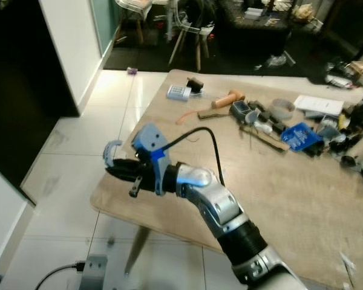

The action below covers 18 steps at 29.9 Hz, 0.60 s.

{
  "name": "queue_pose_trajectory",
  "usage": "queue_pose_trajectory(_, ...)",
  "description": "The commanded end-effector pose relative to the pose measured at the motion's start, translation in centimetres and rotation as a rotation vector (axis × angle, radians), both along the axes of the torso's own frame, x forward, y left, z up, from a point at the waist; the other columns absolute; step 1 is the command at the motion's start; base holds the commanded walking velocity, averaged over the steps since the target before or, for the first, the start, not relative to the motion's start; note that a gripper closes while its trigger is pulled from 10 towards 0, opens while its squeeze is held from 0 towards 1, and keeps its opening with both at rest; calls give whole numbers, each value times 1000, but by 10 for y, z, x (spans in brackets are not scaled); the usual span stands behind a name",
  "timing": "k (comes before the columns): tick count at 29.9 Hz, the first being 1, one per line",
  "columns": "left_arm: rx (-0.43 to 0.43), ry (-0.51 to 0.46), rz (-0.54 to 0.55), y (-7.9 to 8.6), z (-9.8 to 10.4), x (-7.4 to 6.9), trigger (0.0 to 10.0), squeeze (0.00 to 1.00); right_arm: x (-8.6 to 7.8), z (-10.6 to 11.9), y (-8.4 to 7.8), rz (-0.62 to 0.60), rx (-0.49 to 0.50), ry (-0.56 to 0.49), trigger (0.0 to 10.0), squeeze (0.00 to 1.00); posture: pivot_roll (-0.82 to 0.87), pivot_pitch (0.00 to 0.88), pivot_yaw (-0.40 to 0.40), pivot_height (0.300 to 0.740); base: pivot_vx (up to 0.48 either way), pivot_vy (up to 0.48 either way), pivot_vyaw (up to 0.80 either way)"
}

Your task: Picking trash to rubbish bin

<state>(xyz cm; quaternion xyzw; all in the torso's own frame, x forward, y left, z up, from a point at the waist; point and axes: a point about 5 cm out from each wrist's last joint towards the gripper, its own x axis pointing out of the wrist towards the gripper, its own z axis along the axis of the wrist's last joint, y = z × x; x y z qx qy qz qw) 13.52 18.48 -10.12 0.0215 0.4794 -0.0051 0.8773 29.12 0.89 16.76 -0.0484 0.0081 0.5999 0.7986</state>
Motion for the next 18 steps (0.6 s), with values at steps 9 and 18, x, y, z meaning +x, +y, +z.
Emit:
queue_pose_trajectory(9,-12,75,-21,-5,-7,-17,10000,0,-5,-9,1,32,-46,1,10000,0,-33,72,-12,740,-326,0,0)
queue_pose_trajectory(18,-15,77,-24,-6,-7,-18,10000,0,-14,-43,-4,81,-165,63,10000,0,-30,73,-14,740,-323,0,0)
